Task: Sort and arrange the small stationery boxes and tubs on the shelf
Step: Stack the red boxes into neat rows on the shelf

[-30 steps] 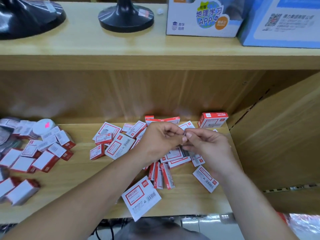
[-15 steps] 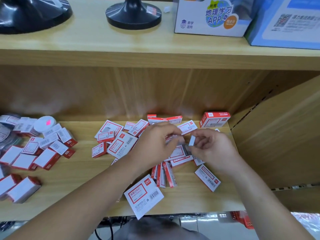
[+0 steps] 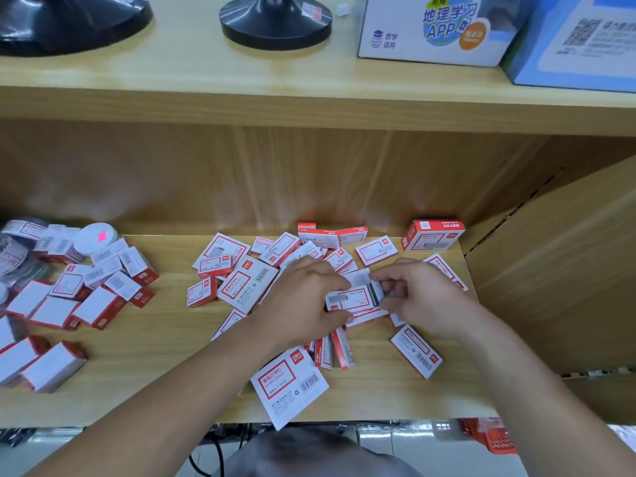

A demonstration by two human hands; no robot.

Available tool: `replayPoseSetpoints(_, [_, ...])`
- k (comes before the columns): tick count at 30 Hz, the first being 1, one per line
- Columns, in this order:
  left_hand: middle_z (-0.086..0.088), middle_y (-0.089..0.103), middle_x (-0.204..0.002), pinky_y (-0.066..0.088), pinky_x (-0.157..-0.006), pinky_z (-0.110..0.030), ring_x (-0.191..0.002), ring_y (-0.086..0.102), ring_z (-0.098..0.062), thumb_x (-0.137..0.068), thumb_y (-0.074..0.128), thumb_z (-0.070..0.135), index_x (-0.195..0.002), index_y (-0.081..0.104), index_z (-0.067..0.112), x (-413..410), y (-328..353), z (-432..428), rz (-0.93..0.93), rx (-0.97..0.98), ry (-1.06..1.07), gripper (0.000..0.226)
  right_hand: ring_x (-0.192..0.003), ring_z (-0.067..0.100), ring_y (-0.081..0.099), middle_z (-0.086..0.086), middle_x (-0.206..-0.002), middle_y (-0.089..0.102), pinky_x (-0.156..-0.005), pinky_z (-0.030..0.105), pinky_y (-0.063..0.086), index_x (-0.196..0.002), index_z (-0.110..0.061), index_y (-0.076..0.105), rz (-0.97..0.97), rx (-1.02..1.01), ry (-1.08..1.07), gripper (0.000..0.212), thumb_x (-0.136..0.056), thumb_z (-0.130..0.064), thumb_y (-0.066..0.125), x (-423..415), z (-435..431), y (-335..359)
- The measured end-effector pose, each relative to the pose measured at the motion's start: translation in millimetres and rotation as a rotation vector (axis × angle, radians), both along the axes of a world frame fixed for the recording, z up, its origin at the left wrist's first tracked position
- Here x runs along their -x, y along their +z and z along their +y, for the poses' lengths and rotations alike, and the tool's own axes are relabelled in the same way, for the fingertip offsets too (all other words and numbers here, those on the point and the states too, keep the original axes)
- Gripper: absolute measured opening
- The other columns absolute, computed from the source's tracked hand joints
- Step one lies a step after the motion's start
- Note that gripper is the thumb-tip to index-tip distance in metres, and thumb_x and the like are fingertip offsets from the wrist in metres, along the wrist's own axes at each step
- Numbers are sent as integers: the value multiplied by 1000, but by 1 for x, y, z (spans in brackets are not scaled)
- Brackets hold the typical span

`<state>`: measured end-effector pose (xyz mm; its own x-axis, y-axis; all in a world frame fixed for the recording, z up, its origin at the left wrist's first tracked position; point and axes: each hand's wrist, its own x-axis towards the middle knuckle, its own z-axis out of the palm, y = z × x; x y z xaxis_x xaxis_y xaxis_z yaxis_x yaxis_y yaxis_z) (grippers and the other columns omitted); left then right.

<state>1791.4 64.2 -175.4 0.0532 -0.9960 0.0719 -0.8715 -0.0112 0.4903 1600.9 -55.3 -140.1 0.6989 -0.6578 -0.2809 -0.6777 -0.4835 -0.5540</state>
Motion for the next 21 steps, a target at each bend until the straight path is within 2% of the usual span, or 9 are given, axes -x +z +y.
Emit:
replayPoseSetpoints(3, [7, 68, -110, 38, -91, -28, -108, 54, -16, -80, 78, 51, -123, 72, 27, 0, 0, 0, 11, -4, 5, 49, -84, 17, 59, 2, -93, 60, -83, 39, 53, -112, -12, 72, 50, 26, 46, 27, -86, -6, 71, -2, 1, 3])
replayPoseSetpoints(6, [8, 67, -107, 39, -93, -30, -106, 54, -16, -79, 78, 50, -121, 73, 29, 1, -1, -1, 12, -4, 15, 48, -82, 16, 56, -2, -91, 56, -79, 34, 51, -110, -11, 72, 93, 49, 69, 25, -84, -9, 74, 0, 0, 4])
replayPoseSetpoints(10, [8, 67, -110, 36, -91, -26, -107, 53, -15, -81, 77, 50, -123, 72, 30, 2, -1, -1, 18, 2, 31, 47, -81, 9, 56, -9, -90, 55, -77, 30, 50, -118, -21, 71, 68, 24, 45, 35, -85, -30, 78, 3, 4, 0])
replayPoseSetpoints(12, [10, 67, -113, 33, -90, -24, -109, 52, -13, -82, 76, 51, -125, 71, 31, 2, 0, -1, 16, -5, 33, 48, -88, 12, 61, -8, -96, 60, -83, 33, 53, -127, -23, 69, 38, 32, -14, 36, -92, -29, 71, 2, 6, -6])
replayPoseSetpoints(14, [11, 67, -114, 32, -90, -24, -110, 51, -12, -82, 76, 51, -126, 70, 31, 3, 0, -1, 25, -10, 32, 48, -93, 14, 63, -7, -98, 63, -87, 36, 55, -126, -23, 70, 33, 50, -81, 32, -94, -24, 66, -1, 8, -11])
replayPoseSetpoints(17, [10, 66, -115, 33, -91, -24, -111, 51, -12, -83, 75, 51, -127, 70, 31, 3, 0, 0, 32, -13, 36, 48, -83, 10, 60, -6, -90, 58, -74, 31, 54, -109, -25, 75, -30, 41, -180, 20, -92, -19, 70, -4, 11, -10])
replayPoseSetpoints(19, [9, 66, -115, 33, -89, -24, -110, 51, -12, -84, 75, 51, -127, 70, 31, 3, 0, 2, 27, -10, 41, 48, -74, 10, 52, -6, -85, 50, -60, 23, 40, -104, -31, 72, -51, 107, -273, 18, -87, -30, 76, -1, 13, -9])
replayPoseSetpoints(20, [8, 66, -114, 32, -88, -24, -109, 51, -12, -84, 75, 51, -127, 70, 30, 3, 0, 2, 26, -8, 42, 48, -70, 12, 50, -5, -80, 50, -55, 23, 33, -92, -28, 69, -32, 140, -311, 14, -86, -38, 76, 1, 14, -9])
replayPoseSetpoints(21, [8, 66, -113, 31, -87, -24, -108, 51, -12, -84, 75, 51, -127, 70, 30, 3, 1, 2, 26, -11, 43, 48, -66, 14, 48, -4, -71, 49, -52, 25, 29, -76, -23, 61, -10, 152, -336, 26, -86, -43, 74, 4, 16, -10])
